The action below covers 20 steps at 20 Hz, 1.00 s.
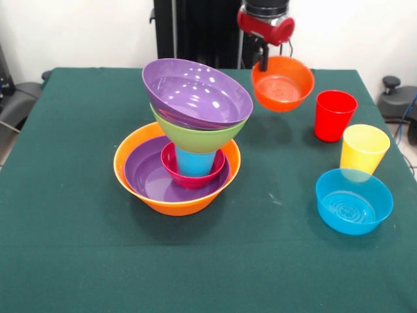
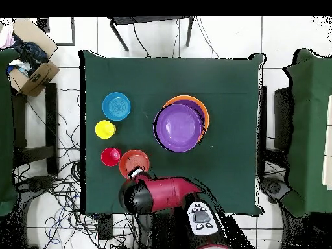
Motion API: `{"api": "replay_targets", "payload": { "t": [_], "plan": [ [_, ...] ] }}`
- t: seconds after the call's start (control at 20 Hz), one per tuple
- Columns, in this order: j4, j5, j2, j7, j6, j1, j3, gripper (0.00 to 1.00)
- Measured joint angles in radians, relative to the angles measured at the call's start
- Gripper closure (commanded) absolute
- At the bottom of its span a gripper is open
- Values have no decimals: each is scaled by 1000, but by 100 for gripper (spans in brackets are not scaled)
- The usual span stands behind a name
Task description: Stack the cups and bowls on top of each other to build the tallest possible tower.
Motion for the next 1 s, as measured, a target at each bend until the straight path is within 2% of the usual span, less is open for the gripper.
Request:
{"api": "replay_targets", "payload": {
  "t": [0.2, 0.45, 0.8, 0.85, 1.0],
  "plan": [
    [57, 92, -92, 0, 60, -71, 106, 100],
    [88, 189, -188, 0, 143, -145, 200, 100],
    [91, 262, -316, 0, 250, -183, 245, 100],
    [91, 278, -353, 0, 280, -195, 252, 100],
    [85, 285, -395, 0, 321, -215, 253, 100]
  ]
}}
